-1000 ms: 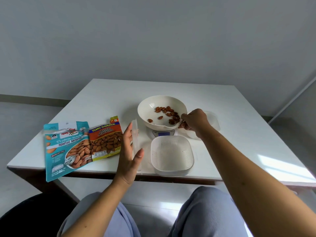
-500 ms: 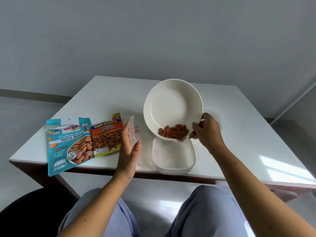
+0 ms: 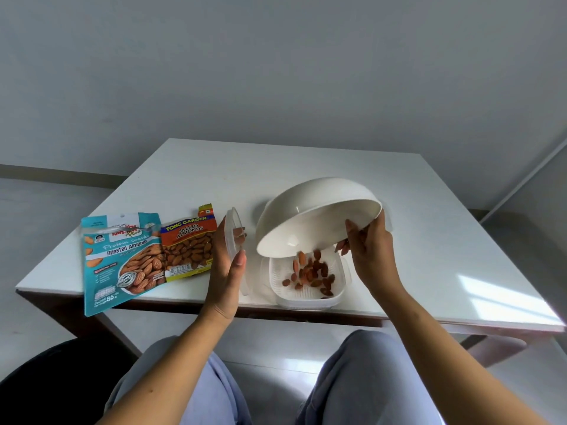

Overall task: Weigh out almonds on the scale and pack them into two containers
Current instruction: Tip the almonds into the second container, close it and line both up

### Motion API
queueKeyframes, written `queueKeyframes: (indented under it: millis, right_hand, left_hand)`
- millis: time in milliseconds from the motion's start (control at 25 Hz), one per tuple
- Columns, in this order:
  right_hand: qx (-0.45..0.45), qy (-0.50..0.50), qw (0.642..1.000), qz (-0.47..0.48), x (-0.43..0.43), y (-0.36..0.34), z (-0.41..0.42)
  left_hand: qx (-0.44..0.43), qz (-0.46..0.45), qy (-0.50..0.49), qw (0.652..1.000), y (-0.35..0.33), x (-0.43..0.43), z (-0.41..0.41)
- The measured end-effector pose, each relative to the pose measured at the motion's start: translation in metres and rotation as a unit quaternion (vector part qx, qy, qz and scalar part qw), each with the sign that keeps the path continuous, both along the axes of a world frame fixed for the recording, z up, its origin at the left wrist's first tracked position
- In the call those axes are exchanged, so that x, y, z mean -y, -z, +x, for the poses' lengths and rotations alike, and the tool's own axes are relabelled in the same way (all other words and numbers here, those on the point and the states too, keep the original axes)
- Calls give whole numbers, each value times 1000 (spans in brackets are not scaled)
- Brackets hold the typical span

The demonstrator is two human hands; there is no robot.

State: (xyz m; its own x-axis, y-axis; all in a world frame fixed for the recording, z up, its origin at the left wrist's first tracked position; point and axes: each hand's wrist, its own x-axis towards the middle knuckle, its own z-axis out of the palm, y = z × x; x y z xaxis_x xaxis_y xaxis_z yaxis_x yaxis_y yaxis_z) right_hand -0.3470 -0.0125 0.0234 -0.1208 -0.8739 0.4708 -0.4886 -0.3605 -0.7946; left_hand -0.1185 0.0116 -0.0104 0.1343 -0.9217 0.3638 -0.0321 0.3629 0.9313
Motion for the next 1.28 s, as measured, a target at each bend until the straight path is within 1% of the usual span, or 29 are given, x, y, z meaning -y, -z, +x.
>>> queueKeyframes:
  millis: [80, 160, 280, 360, 520, 640, 800, 1040, 1120, 1200, 1280]
  right_hand:
    - [9, 5, 1000, -15, 1, 0, 1]
    - [11, 21, 1000, -7, 4, -1, 2]
    - [10, 39, 998, 53, 14, -10, 5]
    - [7, 47, 994, 98, 25, -23, 8]
    - [31, 55, 974, 217, 57, -36, 13]
    - [0, 61, 966, 253, 74, -33, 19]
    - [-50, 61, 966, 245, 76, -32, 31]
    - [-76, 67, 966, 240, 75, -31, 35]
    - [-79, 84, 968, 221, 65, -33, 31]
    - [-74, 110, 978, 164, 49, -27, 22]
    - [-65, 120, 984, 111, 30, -13, 8]
  left_hand:
    - [6, -9, -9, 1000, 1, 0, 1]
    - [3, -9, -11, 1000, 5, 2, 2]
    - [11, 2, 6, 1000, 7, 4, 6]
    - [28, 11, -1, 1000, 6, 3, 5]
    - [27, 4, 1, 1000, 2, 2, 2]
    - [20, 5, 6, 1000, 2, 2, 4]
    - [9, 14, 17, 1000, 3, 4, 4]
    - [26, 15, 18, 999, 7, 4, 4]
    - [29, 28, 29, 999, 8, 5, 5]
    - [66, 39, 49, 996, 7, 3, 6]
    - [172, 19, 62, 983, 1, -2, 6]
